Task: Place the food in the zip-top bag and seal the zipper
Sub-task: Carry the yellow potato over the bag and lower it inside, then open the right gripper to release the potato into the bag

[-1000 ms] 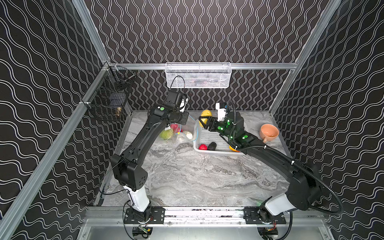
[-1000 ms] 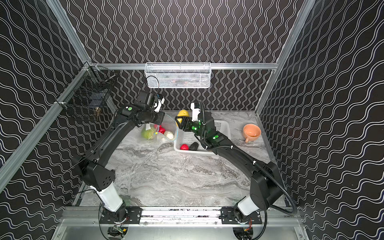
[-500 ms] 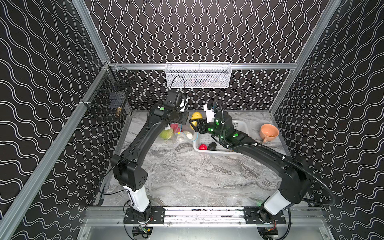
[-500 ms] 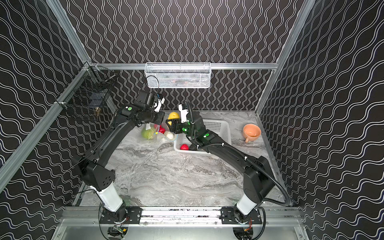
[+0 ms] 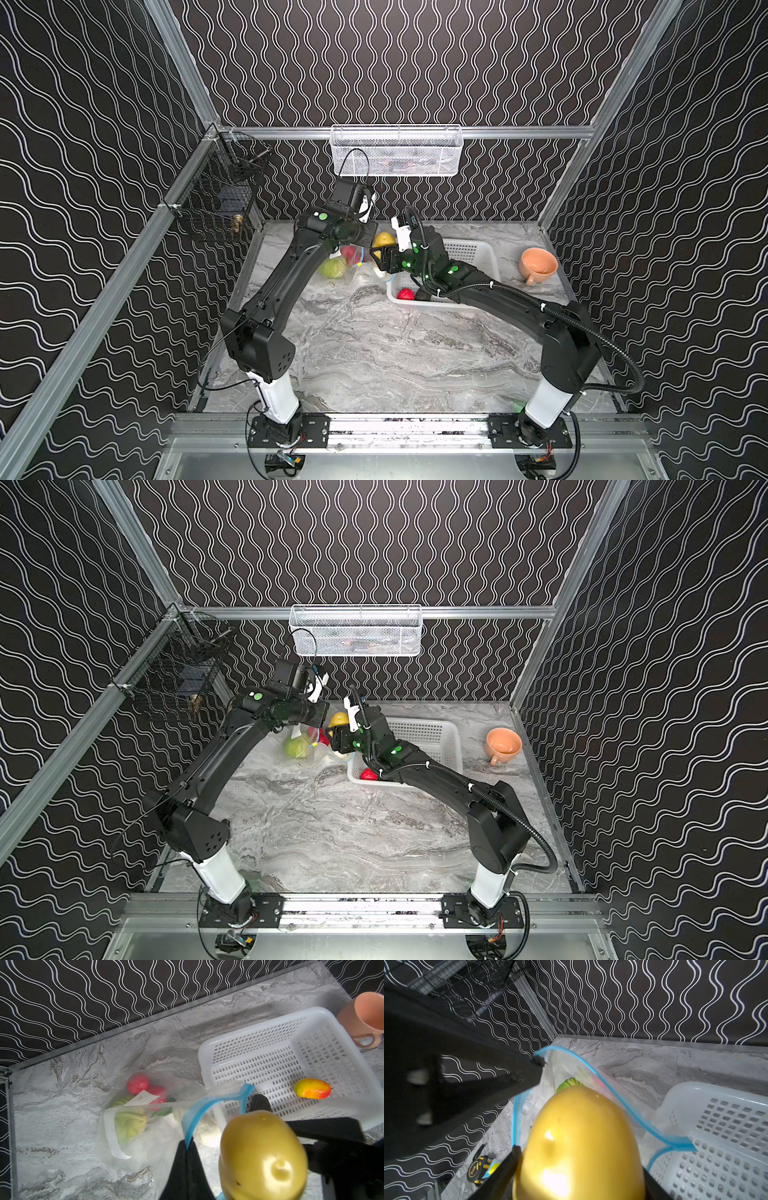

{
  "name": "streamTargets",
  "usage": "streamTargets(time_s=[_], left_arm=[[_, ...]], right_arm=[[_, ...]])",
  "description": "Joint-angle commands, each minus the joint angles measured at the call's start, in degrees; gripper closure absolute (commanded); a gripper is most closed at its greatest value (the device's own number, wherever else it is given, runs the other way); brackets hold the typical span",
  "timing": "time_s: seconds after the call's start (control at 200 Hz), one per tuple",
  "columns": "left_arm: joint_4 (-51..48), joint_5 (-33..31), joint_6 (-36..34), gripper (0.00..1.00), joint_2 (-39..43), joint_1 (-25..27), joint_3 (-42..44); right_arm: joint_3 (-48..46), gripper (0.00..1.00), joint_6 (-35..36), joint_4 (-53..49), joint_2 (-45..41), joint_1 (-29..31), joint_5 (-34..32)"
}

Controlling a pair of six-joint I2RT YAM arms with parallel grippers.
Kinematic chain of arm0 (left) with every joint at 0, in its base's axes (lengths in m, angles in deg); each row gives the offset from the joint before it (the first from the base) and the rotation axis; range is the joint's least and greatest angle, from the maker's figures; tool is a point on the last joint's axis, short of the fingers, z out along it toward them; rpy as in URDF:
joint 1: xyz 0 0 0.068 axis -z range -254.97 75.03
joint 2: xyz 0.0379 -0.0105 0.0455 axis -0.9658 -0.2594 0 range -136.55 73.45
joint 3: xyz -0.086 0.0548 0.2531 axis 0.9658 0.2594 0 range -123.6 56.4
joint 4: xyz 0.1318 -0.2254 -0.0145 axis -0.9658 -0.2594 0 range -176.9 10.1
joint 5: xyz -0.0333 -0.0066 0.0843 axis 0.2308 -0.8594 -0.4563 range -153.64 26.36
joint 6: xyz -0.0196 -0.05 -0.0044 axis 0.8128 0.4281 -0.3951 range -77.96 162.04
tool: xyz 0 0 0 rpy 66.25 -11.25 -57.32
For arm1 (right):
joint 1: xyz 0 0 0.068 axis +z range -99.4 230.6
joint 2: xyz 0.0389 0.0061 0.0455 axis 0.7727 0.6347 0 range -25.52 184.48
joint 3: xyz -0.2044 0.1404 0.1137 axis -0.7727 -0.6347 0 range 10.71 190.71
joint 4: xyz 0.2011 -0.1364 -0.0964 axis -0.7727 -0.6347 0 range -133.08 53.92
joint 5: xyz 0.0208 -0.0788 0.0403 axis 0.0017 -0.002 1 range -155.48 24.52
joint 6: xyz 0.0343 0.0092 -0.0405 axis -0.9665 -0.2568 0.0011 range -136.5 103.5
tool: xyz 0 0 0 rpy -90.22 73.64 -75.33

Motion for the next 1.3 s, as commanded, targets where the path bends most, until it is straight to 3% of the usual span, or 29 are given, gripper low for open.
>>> streamTargets(time_s=[0.0,0.971,1.296], left_arm=[[0.44,0.40,-0.29,1.00,0.53,-0.01,-0.51],[-0.43,0.67,-0.58,1.00,1.34,-0.06,-1.41],[-0.62,-0.02,-0.91,1.00,1.09,-0.03,-2.05]], right_arm=[[1.09,0.40,0.92,-0.21,0.82,0.02,-1.19],[15.81,0.37,6.73,-7.86,14.06,0.02,0.89],[19.91,0.19,6.74,-8.54,17.18,-0.07,4.59]])
